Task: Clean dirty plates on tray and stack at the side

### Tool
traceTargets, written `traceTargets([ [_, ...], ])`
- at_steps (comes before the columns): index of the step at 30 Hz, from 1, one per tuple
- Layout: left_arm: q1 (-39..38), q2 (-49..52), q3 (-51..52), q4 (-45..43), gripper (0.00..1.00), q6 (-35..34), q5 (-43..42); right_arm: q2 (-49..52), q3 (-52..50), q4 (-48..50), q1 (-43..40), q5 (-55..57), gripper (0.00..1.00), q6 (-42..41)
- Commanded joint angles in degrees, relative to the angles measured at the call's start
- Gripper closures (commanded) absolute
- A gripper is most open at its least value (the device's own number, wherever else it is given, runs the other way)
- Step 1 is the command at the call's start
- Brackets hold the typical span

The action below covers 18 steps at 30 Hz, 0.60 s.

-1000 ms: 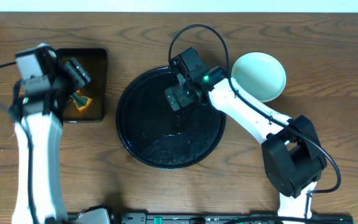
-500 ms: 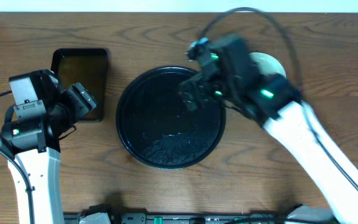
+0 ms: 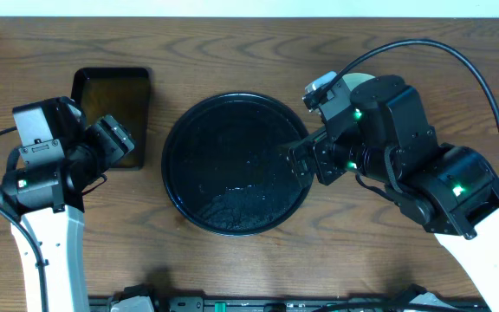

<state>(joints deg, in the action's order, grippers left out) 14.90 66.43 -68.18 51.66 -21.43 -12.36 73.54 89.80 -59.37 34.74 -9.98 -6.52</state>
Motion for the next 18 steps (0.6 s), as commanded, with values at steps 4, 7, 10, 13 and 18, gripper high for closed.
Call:
traceTargets([
  [4,0.15,-0.09,-0.39,0.17,0.14,-0.7,-0.7,-0.31,-0.15,-1.31,-0.2,0.74,0.01,-0.04],
  [7,0.15,-0.09,-0.39,0.17,0.14,-0.7,-0.7,-0.31,-0.15,-3.04,0.07,0.76,0.01,-0.04],
  [10,0.15,-0.09,-0.39,0.17,0.14,-0.7,-0.7,-0.24,-0.15,-6.32,0.17,0.74,0.01,-0.07],
  [13,0.15,-0.09,-0.39,0.17,0.14,-0.7,-0.7,-0.24,-0.44,-9.22,0.22,0.74,0.01,-0.07],
  [18,0.15,-0.09,-0.39,0.17,0.14,-0.7,-0.7,-0.26,-1.62,-11.13,0.22,2.12,0.01,-0.04],
])
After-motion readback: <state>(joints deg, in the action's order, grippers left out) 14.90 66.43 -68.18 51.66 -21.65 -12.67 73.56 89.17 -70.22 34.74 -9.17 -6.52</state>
